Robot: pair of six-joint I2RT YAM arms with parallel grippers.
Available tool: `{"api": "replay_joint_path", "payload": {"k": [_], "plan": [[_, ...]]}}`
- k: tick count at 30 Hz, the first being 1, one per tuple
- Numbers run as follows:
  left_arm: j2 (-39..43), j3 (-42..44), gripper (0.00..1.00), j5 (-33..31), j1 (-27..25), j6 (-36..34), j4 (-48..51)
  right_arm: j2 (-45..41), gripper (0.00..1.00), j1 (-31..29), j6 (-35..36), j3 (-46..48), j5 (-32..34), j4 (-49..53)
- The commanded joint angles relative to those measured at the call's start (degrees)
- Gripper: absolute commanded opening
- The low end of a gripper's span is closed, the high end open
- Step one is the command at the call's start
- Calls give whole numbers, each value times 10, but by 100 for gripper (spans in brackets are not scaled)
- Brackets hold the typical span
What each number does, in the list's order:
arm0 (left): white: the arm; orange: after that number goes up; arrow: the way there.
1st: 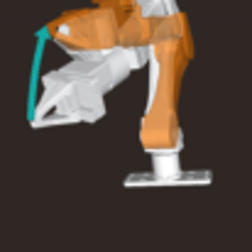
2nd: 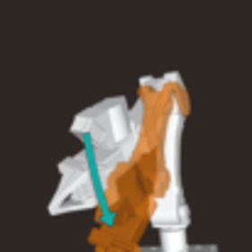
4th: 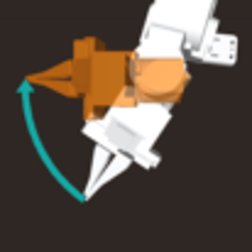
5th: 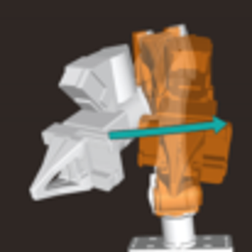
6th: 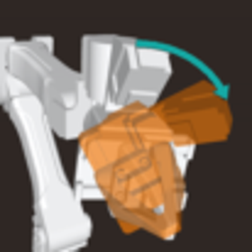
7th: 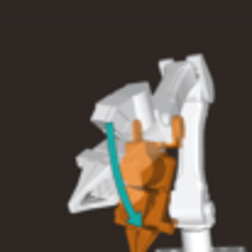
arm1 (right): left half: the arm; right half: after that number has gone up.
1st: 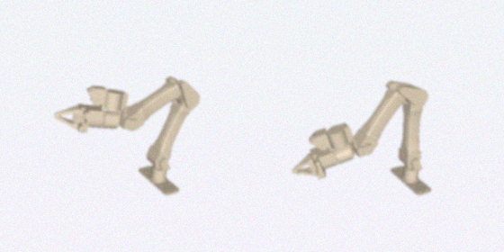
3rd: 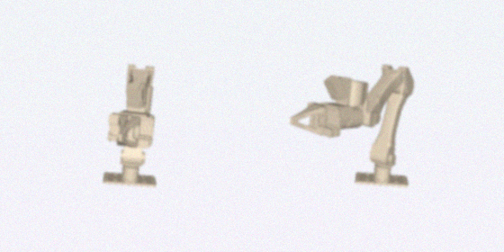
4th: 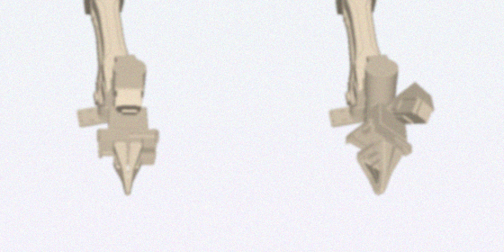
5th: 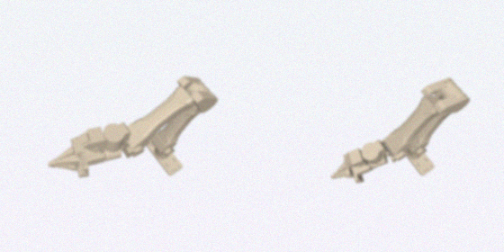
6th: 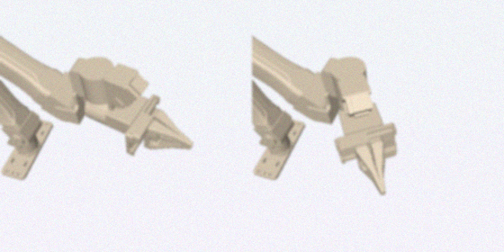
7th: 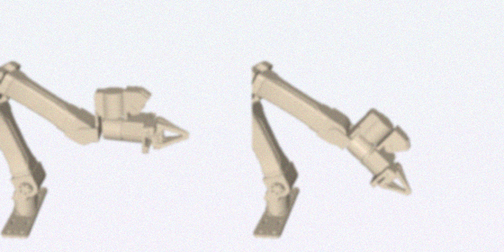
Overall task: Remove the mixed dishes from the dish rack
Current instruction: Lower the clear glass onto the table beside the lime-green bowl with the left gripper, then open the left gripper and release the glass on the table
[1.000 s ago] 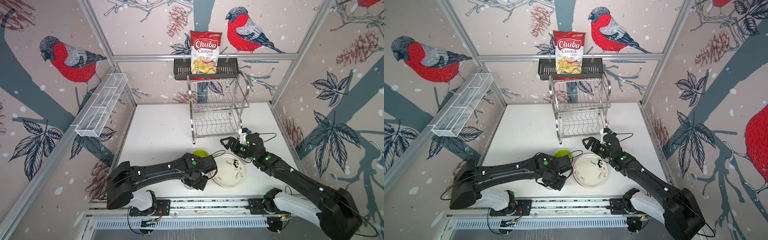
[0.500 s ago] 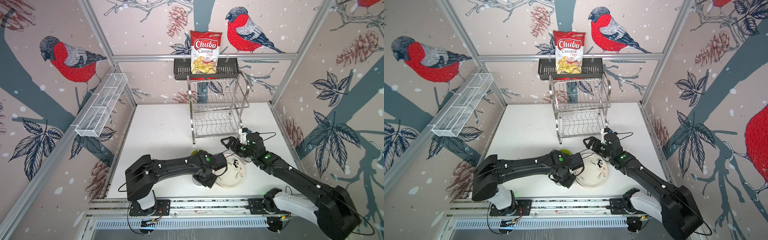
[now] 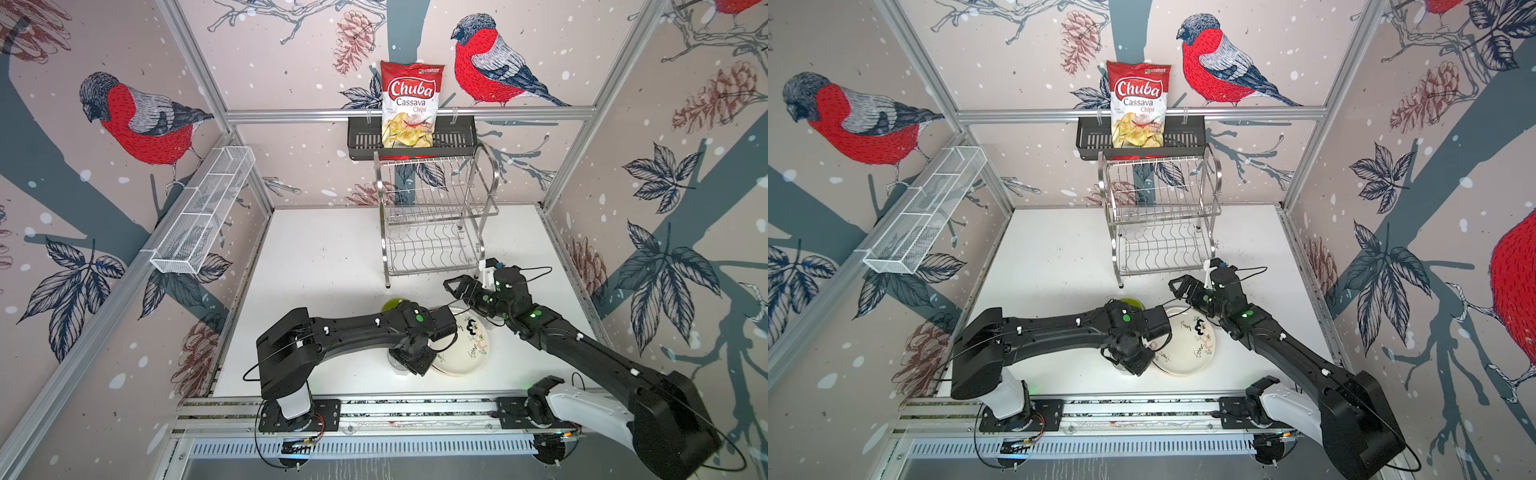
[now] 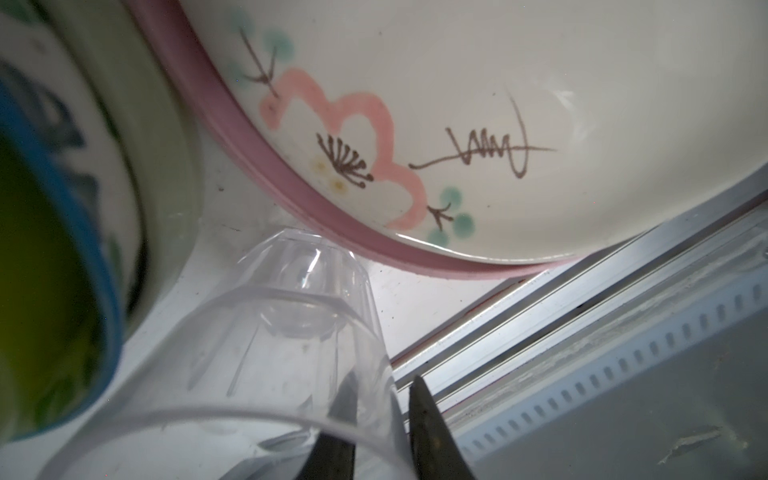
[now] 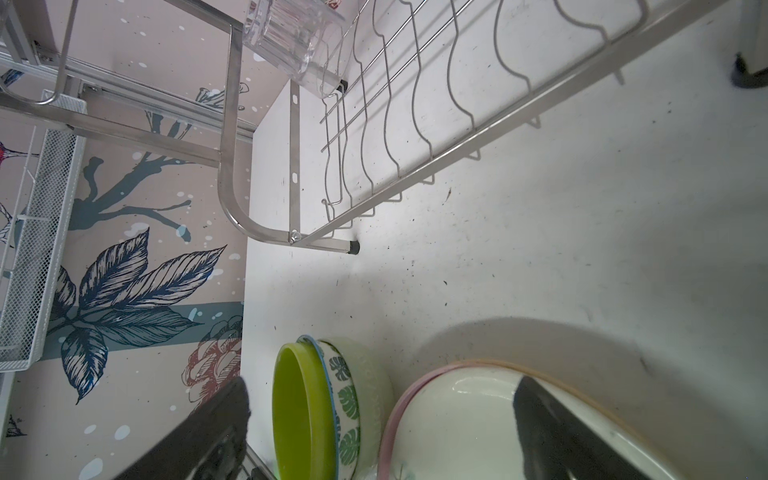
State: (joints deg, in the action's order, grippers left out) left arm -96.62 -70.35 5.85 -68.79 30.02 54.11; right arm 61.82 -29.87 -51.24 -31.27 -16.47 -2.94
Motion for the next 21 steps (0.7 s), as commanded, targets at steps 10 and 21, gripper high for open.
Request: {"api": "replay_joint_path", "payload": {"k": [10, 21], "plan": [[116, -6, 49, -52, 2, 63, 13, -34, 99, -8, 7, -27, 6, 15], [311, 47, 69, -263, 50, 148, -53, -17, 99, -83, 141, -93, 186, 25]]}}
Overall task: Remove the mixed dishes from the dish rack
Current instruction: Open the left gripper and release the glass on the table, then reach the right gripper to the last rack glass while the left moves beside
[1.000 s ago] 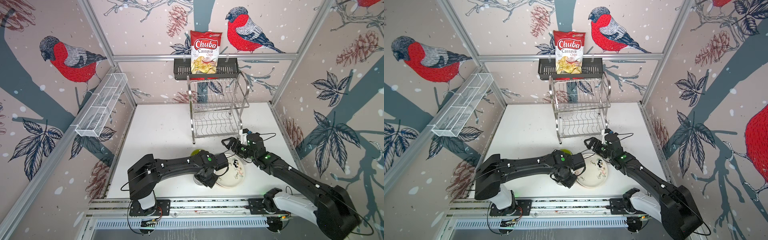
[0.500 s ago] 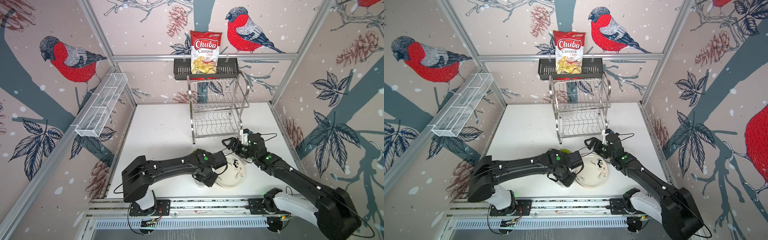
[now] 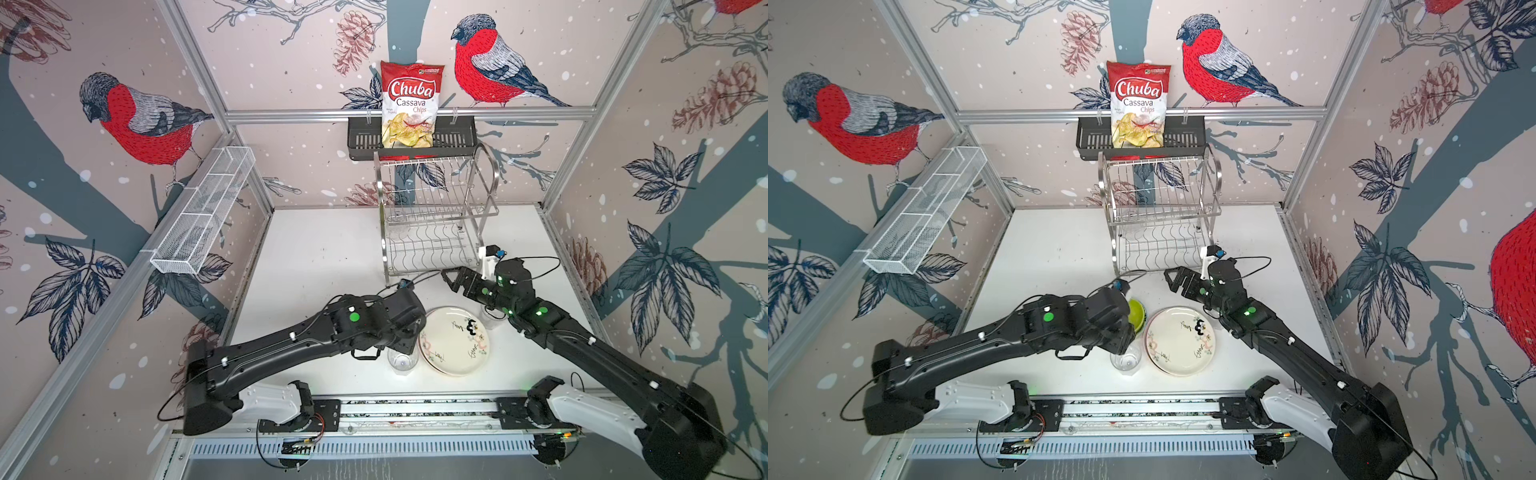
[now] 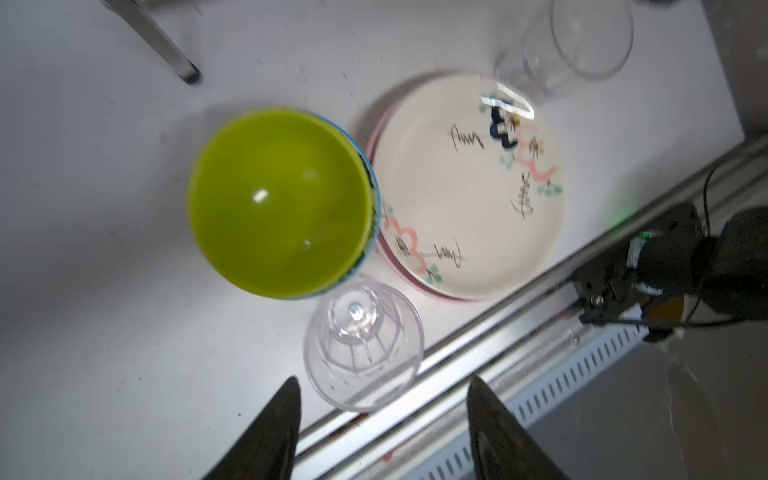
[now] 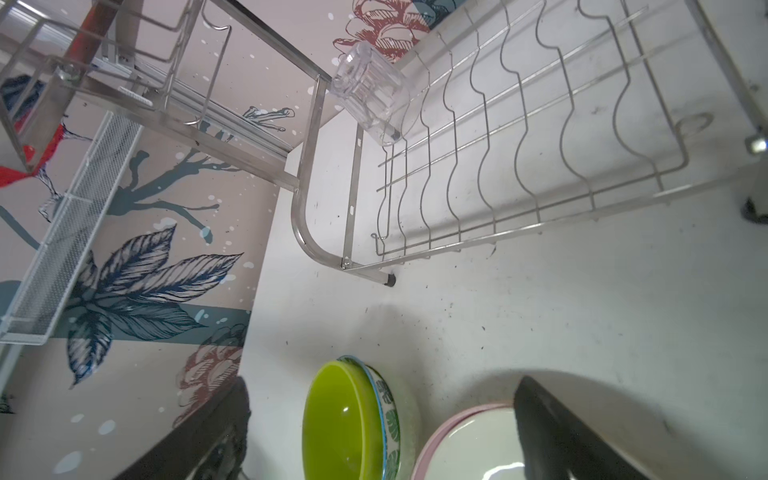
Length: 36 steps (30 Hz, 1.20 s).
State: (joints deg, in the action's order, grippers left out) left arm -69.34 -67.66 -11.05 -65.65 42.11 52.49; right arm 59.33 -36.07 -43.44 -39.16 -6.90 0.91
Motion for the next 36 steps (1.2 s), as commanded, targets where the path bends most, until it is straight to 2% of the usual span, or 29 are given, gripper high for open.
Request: {"api": "replay_joint_path", "payload": {"k": [1, 6, 10, 13, 28, 36], "plan": [[57, 34, 72, -101, 31, 26, -55, 12, 99, -33, 76, -19, 112, -18], [141, 101, 88, -156, 82, 21, -155, 45, 99, -68, 131, -41, 174, -41], [157, 136, 96, -174, 107, 9, -213, 71, 99, -75, 152, -46, 190, -60], [147, 143, 96, -166, 132, -10, -241, 86, 99, -81, 170, -46, 197, -80], [79, 167, 96, -13, 288, -70, -355, 177, 99, -89, 230, -77, 210, -127], [2, 166, 96, 24, 320, -84, -403, 219, 99, -90, 250, -63, 222, -174]]}}
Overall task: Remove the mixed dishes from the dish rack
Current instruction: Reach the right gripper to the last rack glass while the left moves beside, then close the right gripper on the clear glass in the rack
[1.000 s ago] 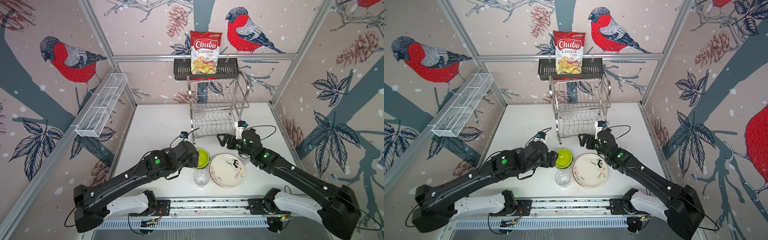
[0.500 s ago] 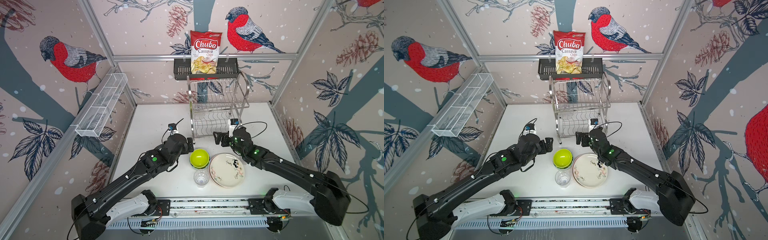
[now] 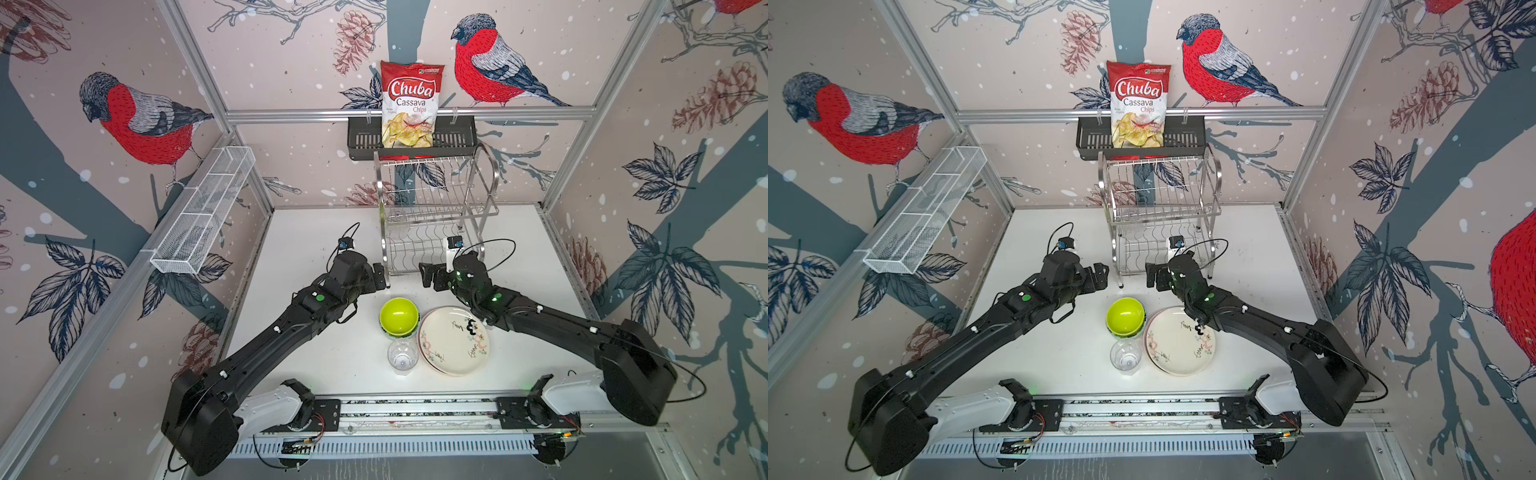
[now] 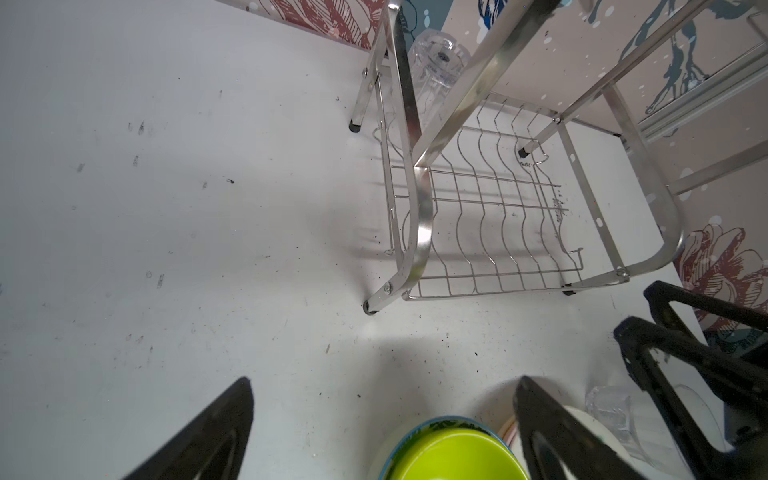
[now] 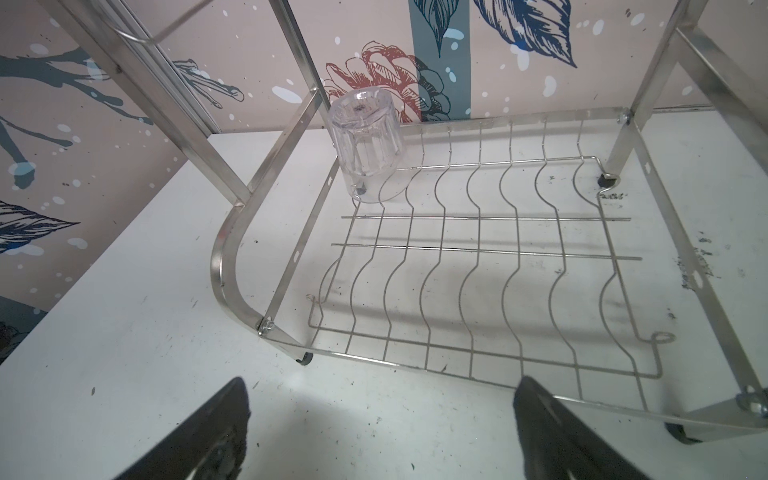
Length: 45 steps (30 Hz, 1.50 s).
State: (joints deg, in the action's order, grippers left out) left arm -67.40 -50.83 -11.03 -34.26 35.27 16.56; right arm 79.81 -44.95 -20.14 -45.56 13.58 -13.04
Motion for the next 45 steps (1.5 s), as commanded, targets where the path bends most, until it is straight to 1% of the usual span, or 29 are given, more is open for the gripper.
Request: {"api": "replay_joint_path", "payload": {"k": [1, 9, 11, 17, 23, 25, 29, 32, 35, 38, 45], "plan": [[-25, -2, 96, 30, 8, -17, -48, 21, 99, -1, 21, -2, 17, -35], [-88, -16, 96, 51, 29, -33, -80, 89, 99, 1, 48, -28, 23, -62], [-104, -22, 94, 53, 30, -39, -87, 109, 99, 2, 52, -37, 19, -73], [-161, -46, 78, 65, 38, -51, -110, 168, 99, 14, 57, -66, -2, -107], [-227, -97, 56, 89, 51, -50, -107, 214, 99, 30, 57, -100, -25, -124], [-243, -110, 49, 92, 53, -51, -103, 227, 99, 36, 60, -111, -31, -130], [-267, -126, 33, 95, 54, -53, -105, 257, 99, 48, 67, -140, -36, -136], [-281, -139, 24, 98, 55, -56, -96, 284, 99, 53, 77, -168, -35, -138], [-289, -147, 18, 102, 54, -58, -89, 313, 99, 55, 91, -199, -34, -140], [-289, -148, 14, 116, 54, -62, -91, 342, 99, 56, 103, -233, -33, -140], [-295, -146, 10, 143, 55, -63, -93, 407, 99, 60, 126, -321, -29, -131]]}}
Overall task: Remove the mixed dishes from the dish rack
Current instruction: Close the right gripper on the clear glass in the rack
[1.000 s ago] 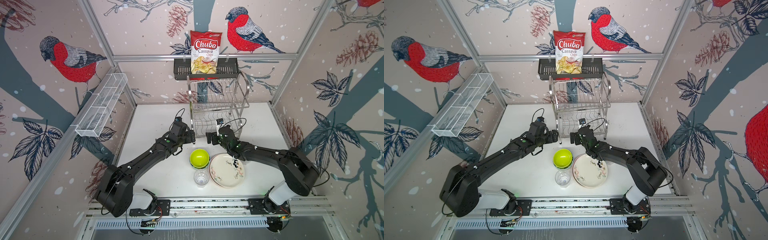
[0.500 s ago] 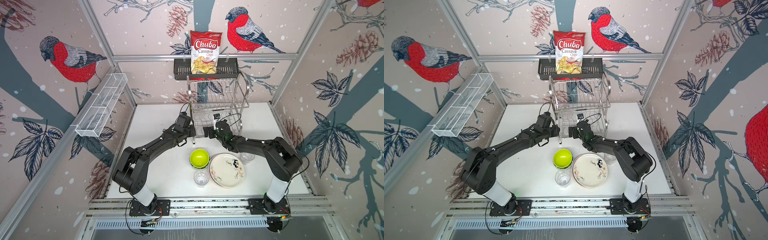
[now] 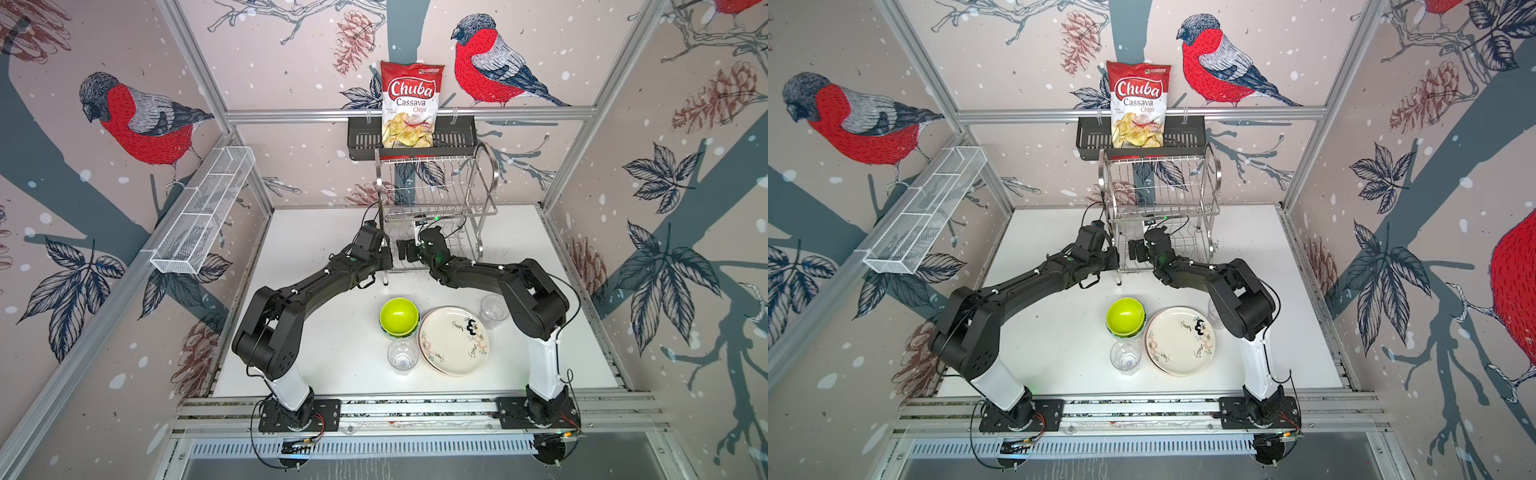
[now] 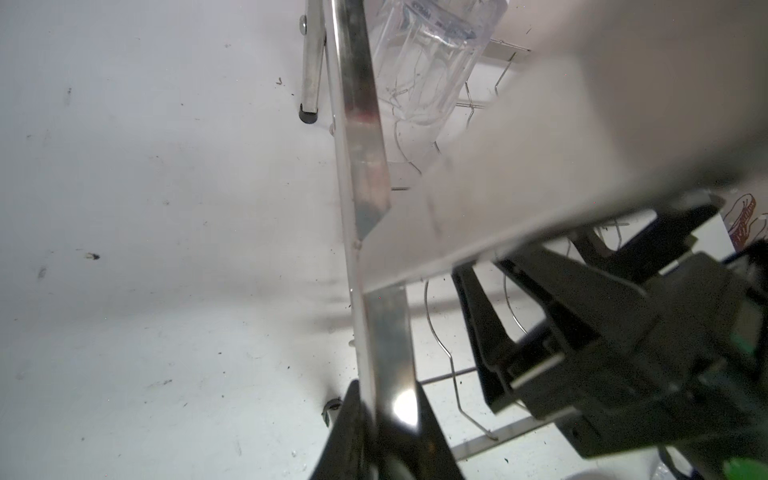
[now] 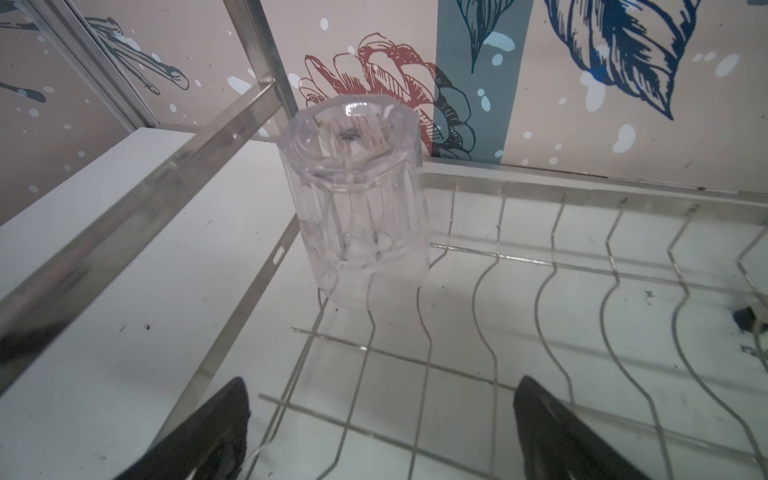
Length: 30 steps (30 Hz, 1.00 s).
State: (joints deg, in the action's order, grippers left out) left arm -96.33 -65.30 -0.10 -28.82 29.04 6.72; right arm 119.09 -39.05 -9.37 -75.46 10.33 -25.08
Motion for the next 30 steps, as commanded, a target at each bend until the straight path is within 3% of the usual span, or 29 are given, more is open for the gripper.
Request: {"api": "replay_joint_path", "payload": {"k": [1, 13, 30], "plan": [[-6, 0, 9, 38, 0, 0, 4, 25, 99, 3, 21, -34, 3, -12], [-4, 9, 7, 52, 0, 1, -2, 125, 100, 9, 67, -178, 22, -8], [20, 27, 6, 52, 0, -1, -6, 236, 99, 30, 44, -375, -11, 84]]}}
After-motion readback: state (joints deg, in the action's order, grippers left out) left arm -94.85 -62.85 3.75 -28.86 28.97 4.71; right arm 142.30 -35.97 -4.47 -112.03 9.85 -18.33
